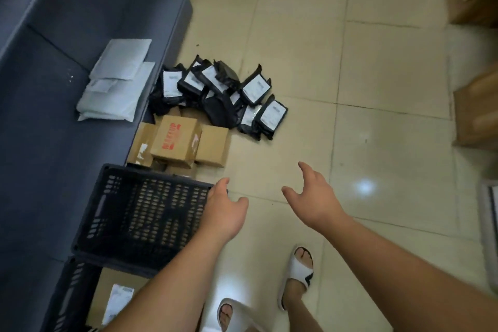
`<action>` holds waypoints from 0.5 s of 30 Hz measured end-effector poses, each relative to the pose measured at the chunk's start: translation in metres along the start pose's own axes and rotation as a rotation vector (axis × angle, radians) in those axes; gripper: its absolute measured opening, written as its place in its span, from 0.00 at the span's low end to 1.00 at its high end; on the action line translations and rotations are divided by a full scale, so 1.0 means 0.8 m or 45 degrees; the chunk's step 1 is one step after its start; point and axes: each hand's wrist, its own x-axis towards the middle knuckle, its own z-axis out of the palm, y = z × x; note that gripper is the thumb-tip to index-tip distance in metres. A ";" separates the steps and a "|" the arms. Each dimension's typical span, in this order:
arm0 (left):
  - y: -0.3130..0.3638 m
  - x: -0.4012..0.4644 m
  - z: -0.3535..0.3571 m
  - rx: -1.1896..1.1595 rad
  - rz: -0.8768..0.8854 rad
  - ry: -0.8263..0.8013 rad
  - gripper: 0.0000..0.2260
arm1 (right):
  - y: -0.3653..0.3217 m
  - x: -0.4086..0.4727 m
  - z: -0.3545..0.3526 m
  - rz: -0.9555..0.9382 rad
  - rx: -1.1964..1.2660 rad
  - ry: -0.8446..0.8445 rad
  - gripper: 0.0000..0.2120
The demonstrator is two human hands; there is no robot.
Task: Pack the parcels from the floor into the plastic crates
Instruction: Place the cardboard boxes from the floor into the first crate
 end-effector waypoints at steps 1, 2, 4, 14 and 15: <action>0.020 0.004 0.007 0.027 0.023 -0.018 0.32 | 0.007 0.006 -0.016 0.028 0.014 0.020 0.36; 0.041 0.009 0.014 0.066 0.047 -0.035 0.32 | 0.013 0.012 -0.032 0.054 0.029 0.038 0.35; 0.079 0.021 0.027 0.126 0.101 -0.056 0.31 | 0.023 0.028 -0.058 0.097 0.053 0.069 0.35; 0.186 0.077 0.084 0.360 0.304 -0.186 0.30 | 0.052 0.097 -0.125 0.286 0.178 0.143 0.36; 0.193 0.085 0.087 0.379 0.323 -0.209 0.31 | 0.052 0.105 -0.129 0.295 0.183 0.142 0.37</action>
